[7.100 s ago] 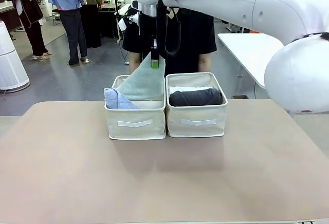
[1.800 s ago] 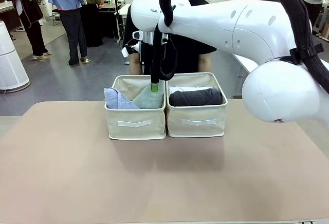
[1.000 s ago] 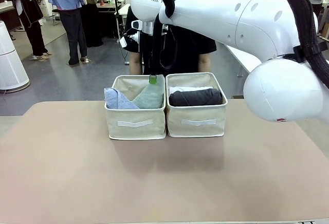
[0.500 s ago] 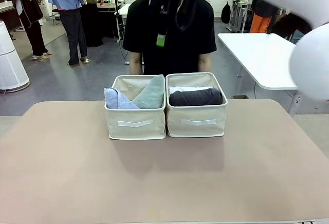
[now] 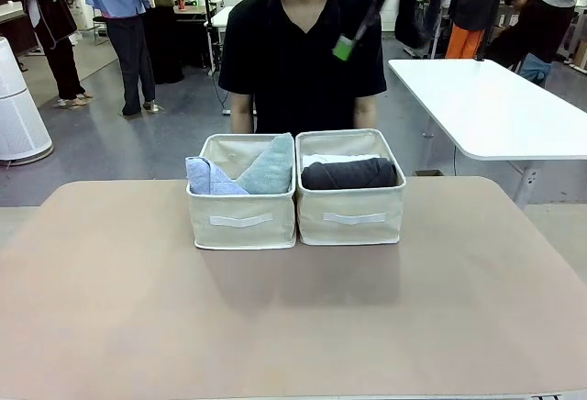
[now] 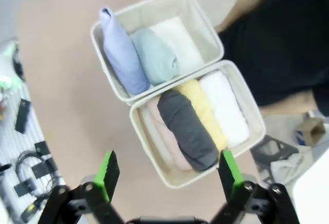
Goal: Sort the towels based on their folding style.
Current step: Pick up another triangle-folded towel from the table and place it in the left Fabric basket.
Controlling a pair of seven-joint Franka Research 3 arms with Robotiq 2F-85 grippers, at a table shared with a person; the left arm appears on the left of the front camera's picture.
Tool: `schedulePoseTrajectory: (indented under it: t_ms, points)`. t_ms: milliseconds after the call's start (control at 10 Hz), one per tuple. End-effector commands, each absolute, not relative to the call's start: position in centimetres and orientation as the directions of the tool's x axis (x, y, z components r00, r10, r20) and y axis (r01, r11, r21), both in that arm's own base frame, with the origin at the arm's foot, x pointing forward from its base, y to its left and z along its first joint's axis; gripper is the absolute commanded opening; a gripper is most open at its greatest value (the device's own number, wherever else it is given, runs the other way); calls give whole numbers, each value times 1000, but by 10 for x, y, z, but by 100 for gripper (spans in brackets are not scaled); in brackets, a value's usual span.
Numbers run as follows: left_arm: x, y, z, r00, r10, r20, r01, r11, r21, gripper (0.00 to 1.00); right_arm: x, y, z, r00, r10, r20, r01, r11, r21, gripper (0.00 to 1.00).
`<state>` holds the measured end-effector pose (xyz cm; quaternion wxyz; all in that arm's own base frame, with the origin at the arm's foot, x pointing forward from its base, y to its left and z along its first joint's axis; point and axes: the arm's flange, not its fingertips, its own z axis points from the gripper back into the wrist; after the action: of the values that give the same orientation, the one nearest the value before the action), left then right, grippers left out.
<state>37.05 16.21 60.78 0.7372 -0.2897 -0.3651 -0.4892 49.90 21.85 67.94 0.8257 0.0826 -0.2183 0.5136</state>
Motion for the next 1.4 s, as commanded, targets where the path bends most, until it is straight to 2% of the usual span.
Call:
schedulePoseTrajectory:
  t_ms: [0,100,300,500,600,1100,1300]
  points:
    - [370,163,609,236,-501,832,938,341,-61,100,411,160,601,369,752,545,-854,507,-121,100]
    - [370,163,609,236,-501,832,938,341,-61,100,403,136,601,394,709,585,-826,552,-113,100]
    - [370,163,609,236,-501,832,938,341,-61,100,402,113,603,387,679,623,-823,559,-98,100]
    - [370,163,609,236,-501,832,938,341,-61,100,412,119,611,395,699,596,-832,548,-91,100]
    - [370,163,609,236,-501,832,938,341,-61,100,400,103,606,430,675,599,-807,585,-80,100]
    - [370,163,609,236,-501,832,938,341,-61,100,400,102,608,421,677,603,-813,576,-79,100]
    - [370,163,609,236,-501,832,938,341,-61,100,409,77,624,394,636,664,-853,523,5,100]
